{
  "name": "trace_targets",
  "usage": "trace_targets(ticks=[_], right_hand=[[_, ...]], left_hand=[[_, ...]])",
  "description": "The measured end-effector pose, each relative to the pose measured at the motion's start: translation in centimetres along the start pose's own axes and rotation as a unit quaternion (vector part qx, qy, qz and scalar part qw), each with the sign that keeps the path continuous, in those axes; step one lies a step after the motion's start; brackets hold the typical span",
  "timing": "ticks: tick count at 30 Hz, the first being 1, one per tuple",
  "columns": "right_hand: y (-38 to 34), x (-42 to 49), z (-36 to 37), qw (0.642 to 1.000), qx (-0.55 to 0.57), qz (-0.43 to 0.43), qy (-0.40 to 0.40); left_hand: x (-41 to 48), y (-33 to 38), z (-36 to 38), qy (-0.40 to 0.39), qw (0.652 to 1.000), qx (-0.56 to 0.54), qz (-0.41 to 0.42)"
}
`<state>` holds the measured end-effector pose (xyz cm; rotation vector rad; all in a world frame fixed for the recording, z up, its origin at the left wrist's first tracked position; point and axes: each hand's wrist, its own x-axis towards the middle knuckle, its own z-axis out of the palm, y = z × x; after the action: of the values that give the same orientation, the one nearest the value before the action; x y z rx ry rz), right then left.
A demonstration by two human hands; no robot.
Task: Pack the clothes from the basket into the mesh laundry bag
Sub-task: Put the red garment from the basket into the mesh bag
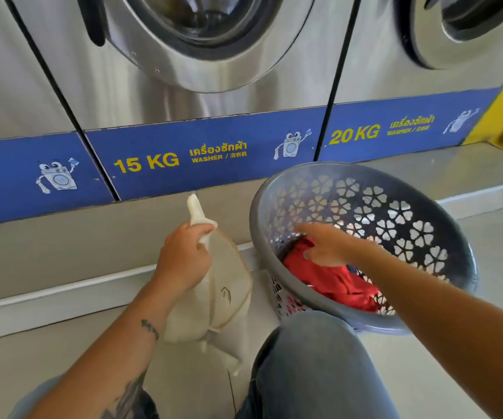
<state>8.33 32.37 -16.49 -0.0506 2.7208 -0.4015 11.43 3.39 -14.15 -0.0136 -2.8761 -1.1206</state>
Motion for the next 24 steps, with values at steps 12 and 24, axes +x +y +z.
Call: trace_targets(ticks=[12,24], right_hand=[[2.4,7.6,5.4,0.951,-0.253,0.036,-0.175],[2.2,8.3,7.9,0.933,-0.335,0.004,-0.131]], left_hand=[[3.2,0.8,2.6,0.0,1.0,-0.016,0.017],[4.2,-1.0,2.1,-0.008,1.0,-0.011,0.026]])
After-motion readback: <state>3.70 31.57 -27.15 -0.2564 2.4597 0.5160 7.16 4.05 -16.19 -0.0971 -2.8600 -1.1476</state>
